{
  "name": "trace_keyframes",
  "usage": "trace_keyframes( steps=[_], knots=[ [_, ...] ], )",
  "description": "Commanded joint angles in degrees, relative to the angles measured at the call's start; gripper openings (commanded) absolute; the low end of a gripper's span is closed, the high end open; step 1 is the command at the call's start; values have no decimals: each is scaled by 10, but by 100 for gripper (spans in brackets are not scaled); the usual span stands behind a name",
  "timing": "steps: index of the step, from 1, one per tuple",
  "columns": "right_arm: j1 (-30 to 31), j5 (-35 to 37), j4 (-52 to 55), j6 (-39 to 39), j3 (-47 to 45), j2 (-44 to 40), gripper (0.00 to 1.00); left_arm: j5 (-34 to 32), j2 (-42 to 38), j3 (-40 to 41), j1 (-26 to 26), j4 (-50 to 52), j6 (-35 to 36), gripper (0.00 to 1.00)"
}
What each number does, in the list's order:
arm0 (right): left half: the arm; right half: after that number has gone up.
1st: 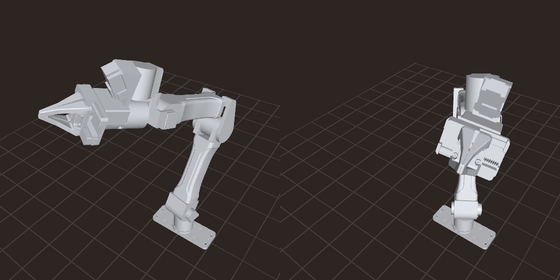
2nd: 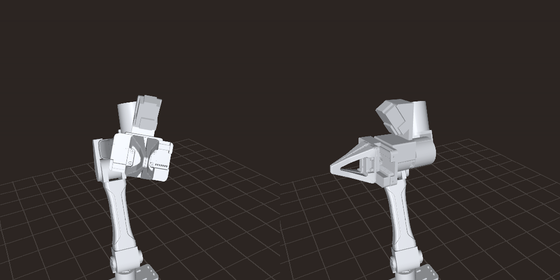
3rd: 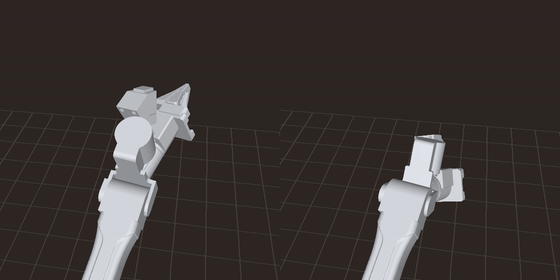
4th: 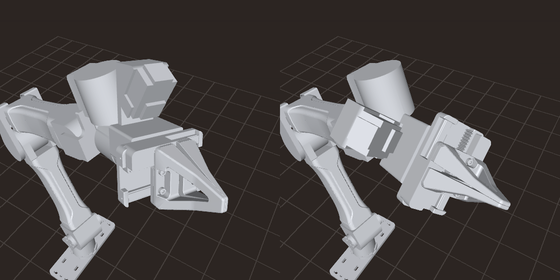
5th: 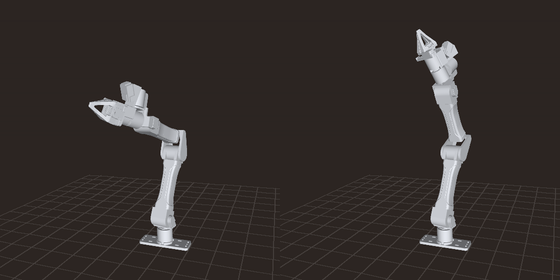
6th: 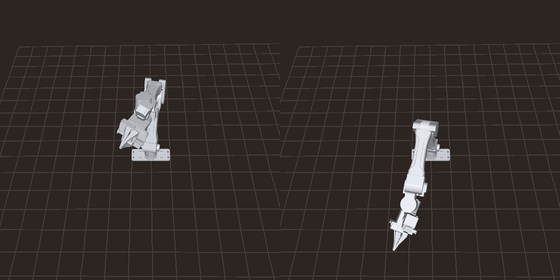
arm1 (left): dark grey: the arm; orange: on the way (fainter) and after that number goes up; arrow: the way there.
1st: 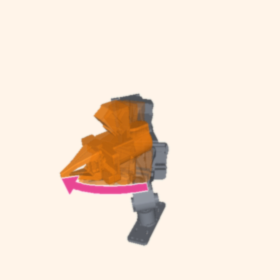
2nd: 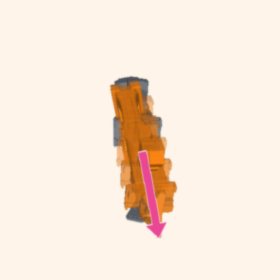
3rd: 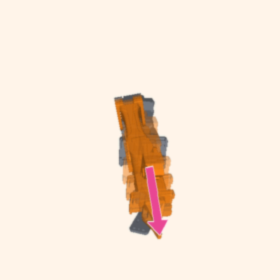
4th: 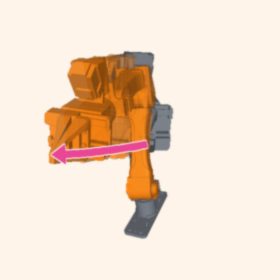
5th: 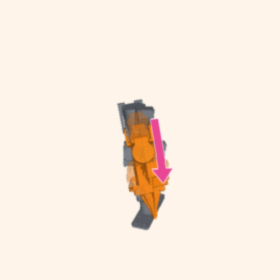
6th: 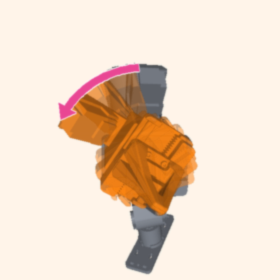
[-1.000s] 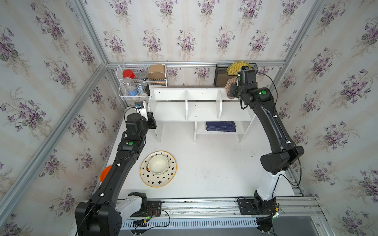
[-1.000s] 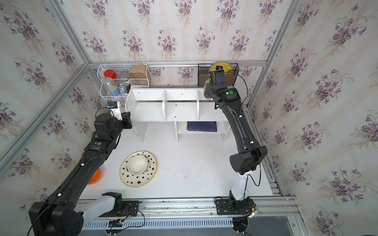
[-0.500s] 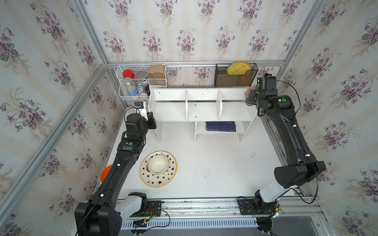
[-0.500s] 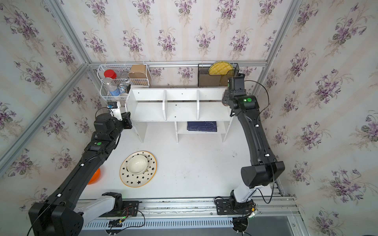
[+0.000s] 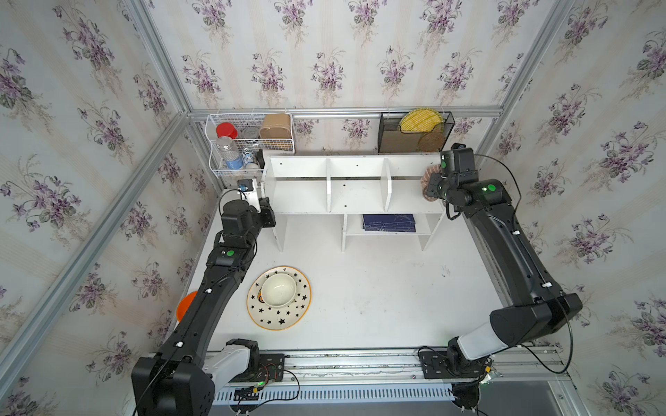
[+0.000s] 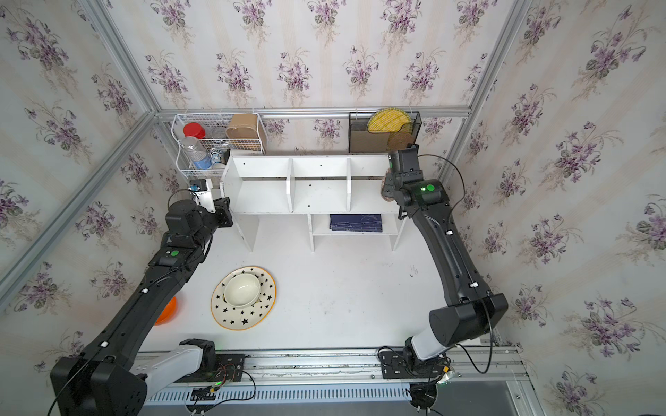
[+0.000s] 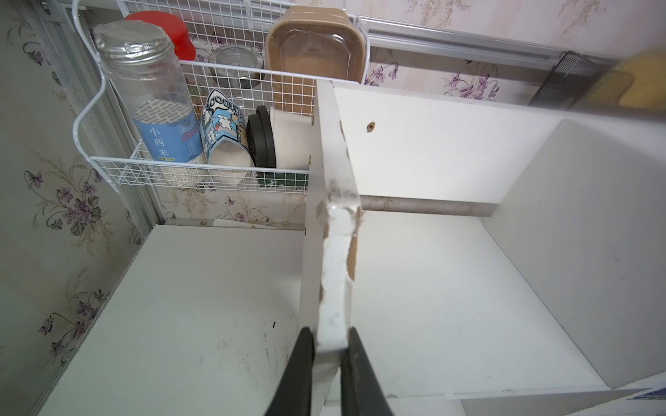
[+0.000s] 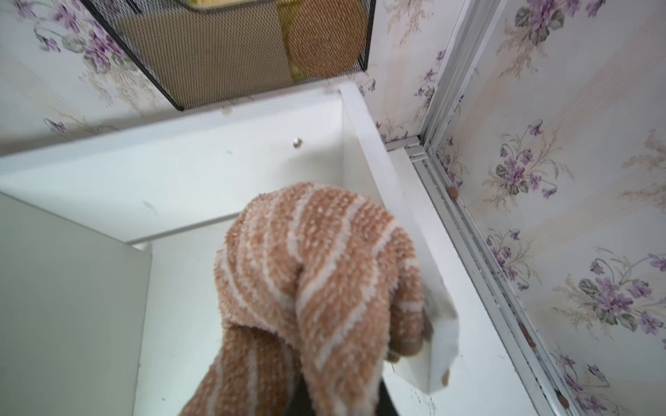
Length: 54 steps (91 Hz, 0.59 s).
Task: Wipe the bookshelf clean with a cloth
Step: Wipe the dust from the shelf.
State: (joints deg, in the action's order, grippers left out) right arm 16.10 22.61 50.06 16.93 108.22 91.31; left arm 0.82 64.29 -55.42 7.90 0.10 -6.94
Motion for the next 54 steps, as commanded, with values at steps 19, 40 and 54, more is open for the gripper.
trace_keyframes(
  steps=[19, 40, 54],
  knots=[
    [6, -60, 2, 10, 146, 102, 0, 30, -1, 1, 0, 8, -26, 0],
    [41, -95, -40, -5, 168, 137, 0, 29, -1, 1, 1, 8, -25, 0],
    [49, -46, -16, -8, 203, 154, 0, 29, -1, 1, 1, 9, -24, 0]
  ],
)
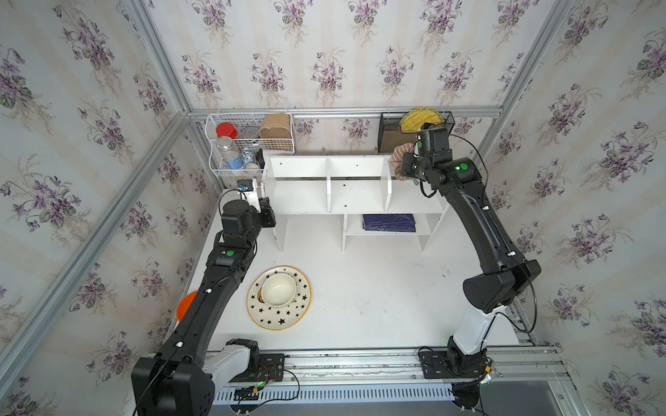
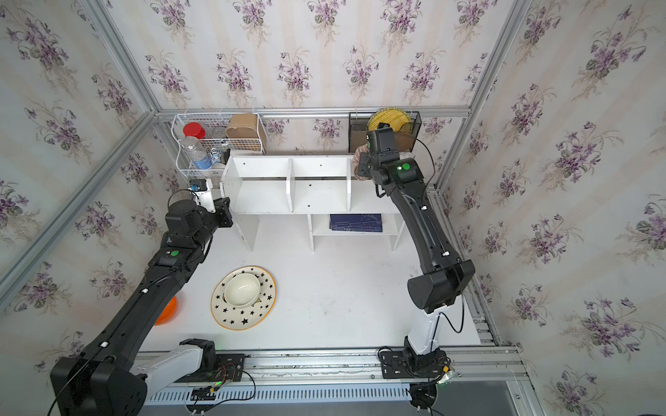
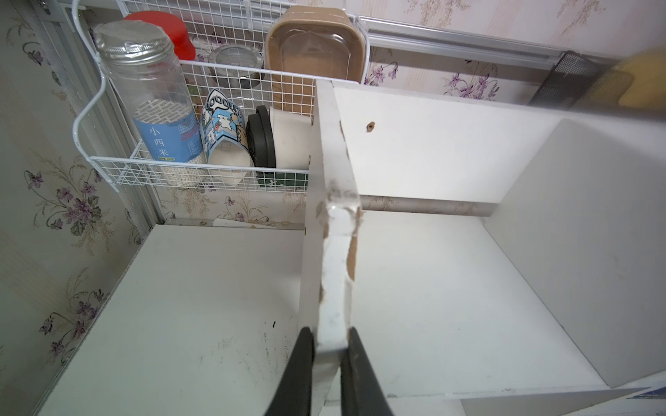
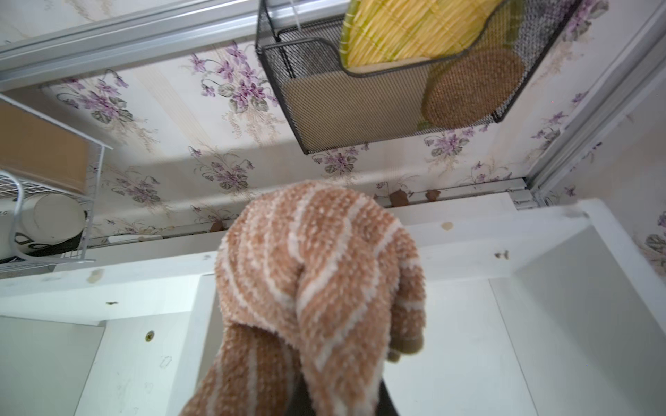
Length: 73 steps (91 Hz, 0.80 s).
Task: Wipe the bookshelf clean with a cloth
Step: Wipe the dust from the shelf.
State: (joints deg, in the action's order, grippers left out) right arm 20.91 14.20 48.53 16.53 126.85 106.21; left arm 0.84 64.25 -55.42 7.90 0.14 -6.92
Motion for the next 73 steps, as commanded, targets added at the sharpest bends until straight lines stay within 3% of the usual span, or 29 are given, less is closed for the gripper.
trace_keyframes(
  steps=[1, 26, 55, 73],
  knots=[
    [1, 46, 1, -4, 18, 5, 0, 29, -1, 1, 1, 8, -24, 0],
    [-99, 88, 54, 8, 13, -22, 0, 27, -3, 1, 1, 8, -24, 0],
    [-99, 120, 53, 8, -139, -128, 0, 27, -4, 1, 1, 9, -25, 0],
    [-86, 50, 16, 19, -240, -207, 0, 27, -3, 1, 0, 9, -25, 0]
  ],
)
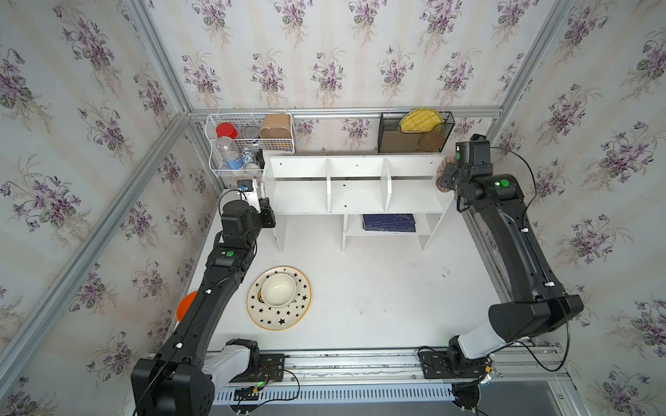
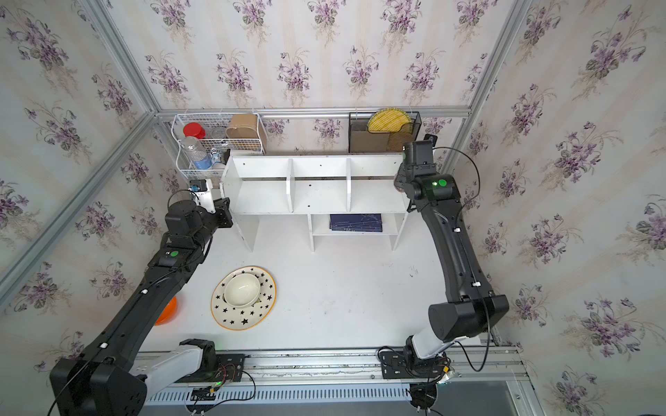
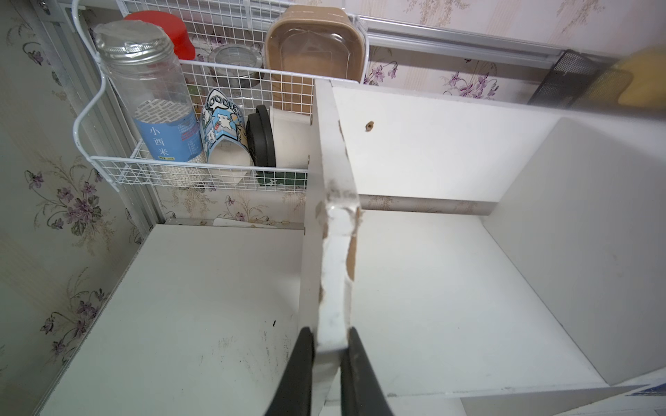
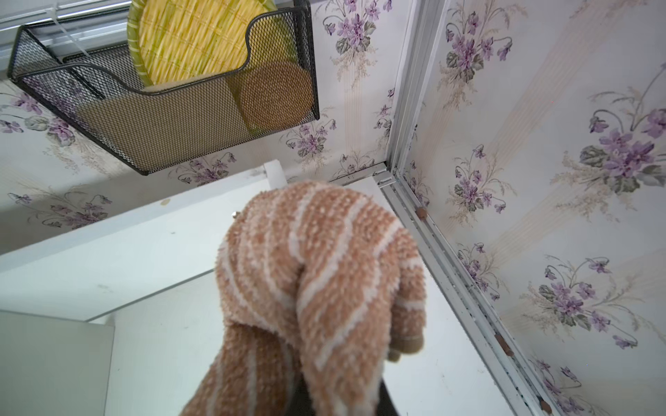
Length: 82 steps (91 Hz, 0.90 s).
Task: Wipe the bookshelf clean with a cloth
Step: Wipe the dust from the shelf.
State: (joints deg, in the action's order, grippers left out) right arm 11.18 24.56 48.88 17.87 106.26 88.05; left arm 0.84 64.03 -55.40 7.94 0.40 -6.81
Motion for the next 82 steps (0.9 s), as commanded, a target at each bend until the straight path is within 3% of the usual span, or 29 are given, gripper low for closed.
trace_keyframes(
  steps=[1, 23, 29, 49, 62, 82],
  knots=[
    [14, -58, 9, 6, -39, -31, 0, 27, 0, 1, 0, 6, -26, 0],
    [150, -8, -16, 7, -74, -87, 0, 26, -1, 1, 0, 6, -26, 0],
    [232, 26, -23, 16, -64, -90, 0, 26, 0, 0, 1, 6, -27, 0],
    [401, 101, -33, 60, 25, -6, 0, 26, 1, 0, 0, 7, -26, 0],
    [412, 155, -5, 106, 79, 83, 0, 26, 2, 0, 1, 7, -26, 0],
    [377, 153, 6, 134, 116, 172, 0, 25, 0, 0, 1, 7, -27, 0]
  ],
)
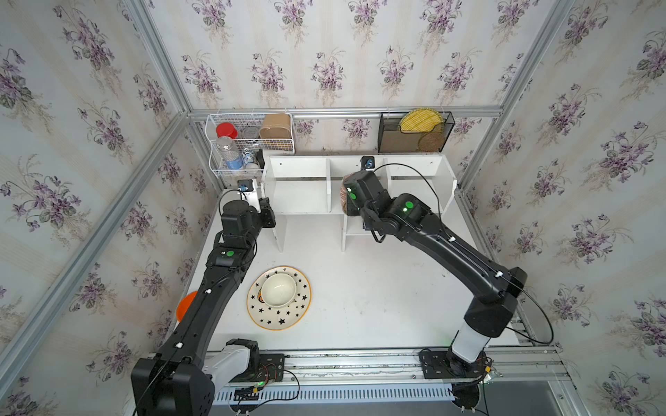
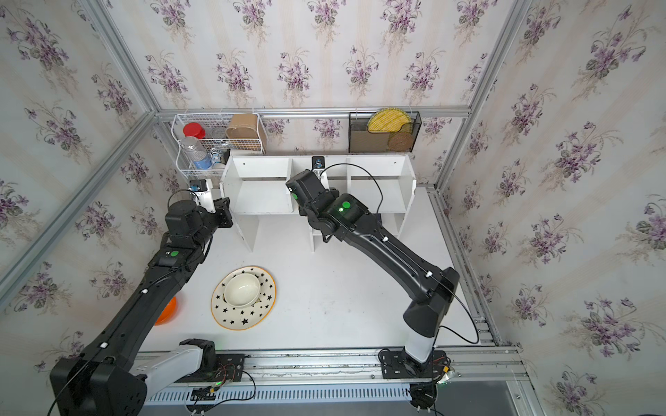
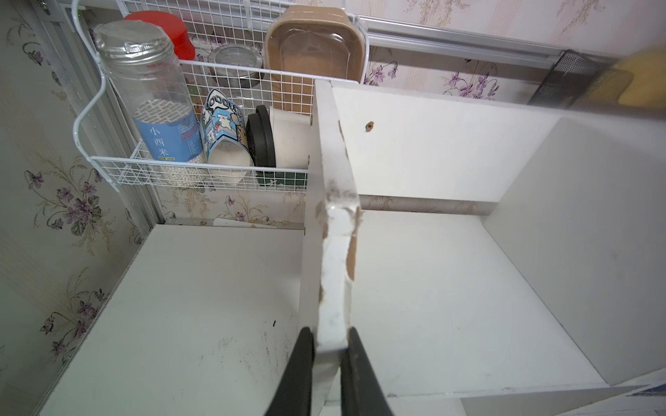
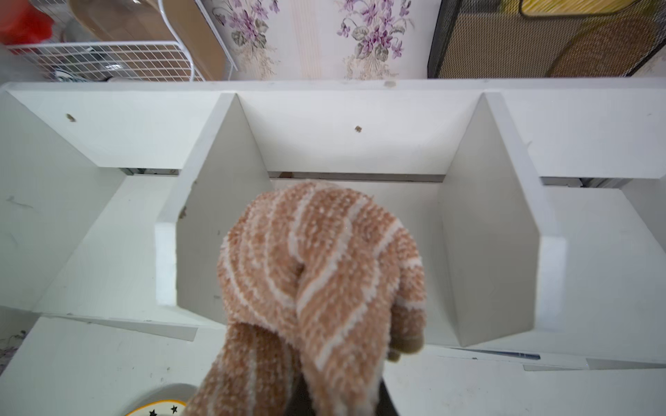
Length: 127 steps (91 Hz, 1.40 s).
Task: Wipe the bookshelf clean with a cloth
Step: Wipe the dust from the shelf.
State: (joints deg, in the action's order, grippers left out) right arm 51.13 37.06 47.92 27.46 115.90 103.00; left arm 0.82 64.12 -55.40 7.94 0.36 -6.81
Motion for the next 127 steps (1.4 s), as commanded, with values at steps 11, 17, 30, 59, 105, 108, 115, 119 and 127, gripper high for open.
trace_keyframes(
  steps=[11, 17, 30, 59, 105, 108, 115, 119, 127],
  knots=[
    [-61, -56, -10, 39, 5, 40, 3, 26, -1, 1, 1, 7, -28, 0],
    [-62, -66, -20, 35, -3, 45, 13, 25, -1, 1, 1, 7, -27, 0],
    [-62, -69, -23, 37, -20, 55, 40, 24, -2, 1, 0, 7, -27, 0],
    [-40, -49, -11, 47, -21, 36, 63, 24, -1, 0, 0, 7, -27, 0],
    [-65, -39, 9, 43, 51, 109, 0, 24, -3, 0, 0, 7, -28, 0],
    [-70, -43, 15, 43, 67, 116, 0, 25, -2, 0, 0, 6, -28, 0],
    [-75, -55, 21, 45, 93, 136, 0, 24, -2, 0, 0, 6, -28, 0],
    [-73, -72, 19, 47, 96, 141, 0, 24, -3, 0, 0, 6, -28, 0],
    [-58, -77, 6, 46, 77, 139, 0, 24, -1, 0, 0, 6, -28, 0]
  ],
)
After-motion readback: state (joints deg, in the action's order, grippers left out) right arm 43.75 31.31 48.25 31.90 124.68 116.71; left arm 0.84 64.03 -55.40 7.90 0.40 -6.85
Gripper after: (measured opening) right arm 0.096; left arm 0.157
